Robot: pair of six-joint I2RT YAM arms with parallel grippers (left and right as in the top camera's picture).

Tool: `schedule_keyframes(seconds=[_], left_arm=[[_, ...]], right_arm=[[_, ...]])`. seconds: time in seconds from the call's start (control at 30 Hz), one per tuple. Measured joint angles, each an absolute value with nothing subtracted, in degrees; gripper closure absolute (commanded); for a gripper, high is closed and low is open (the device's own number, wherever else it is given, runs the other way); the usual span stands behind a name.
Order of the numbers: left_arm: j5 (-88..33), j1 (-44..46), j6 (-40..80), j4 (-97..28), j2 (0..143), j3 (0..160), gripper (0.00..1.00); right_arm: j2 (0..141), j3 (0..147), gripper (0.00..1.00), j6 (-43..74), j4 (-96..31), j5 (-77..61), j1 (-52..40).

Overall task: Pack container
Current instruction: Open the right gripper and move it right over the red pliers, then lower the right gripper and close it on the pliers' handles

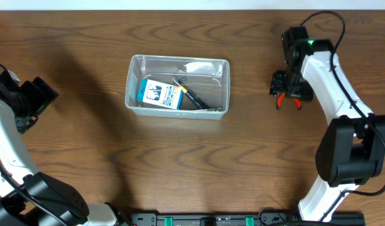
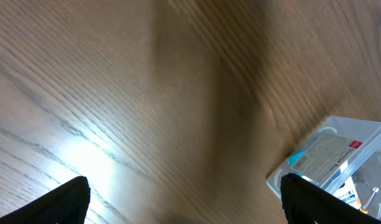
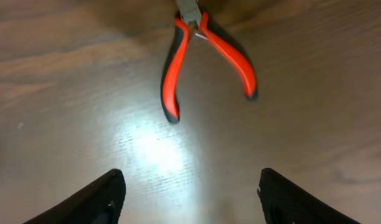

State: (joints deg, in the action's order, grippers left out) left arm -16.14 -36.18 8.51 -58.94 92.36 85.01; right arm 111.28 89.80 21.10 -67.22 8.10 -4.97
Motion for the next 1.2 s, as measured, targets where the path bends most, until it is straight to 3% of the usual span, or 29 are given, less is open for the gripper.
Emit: schedule_keyframes(seconds=[0.3,1.2], left_arm=[[-16.2,-36.2,8.5,-59.0,92.4,85.0,0.09],[-16.2,-36.1,8.5,-58.9,92.4,85.0,0.09]], right_arm=[[111.3,81.3,0.32,22.6,-55.9,6.5,-1.1],[119.4,81.7,0.39,25.5,-48.4,3.5,-0.6]])
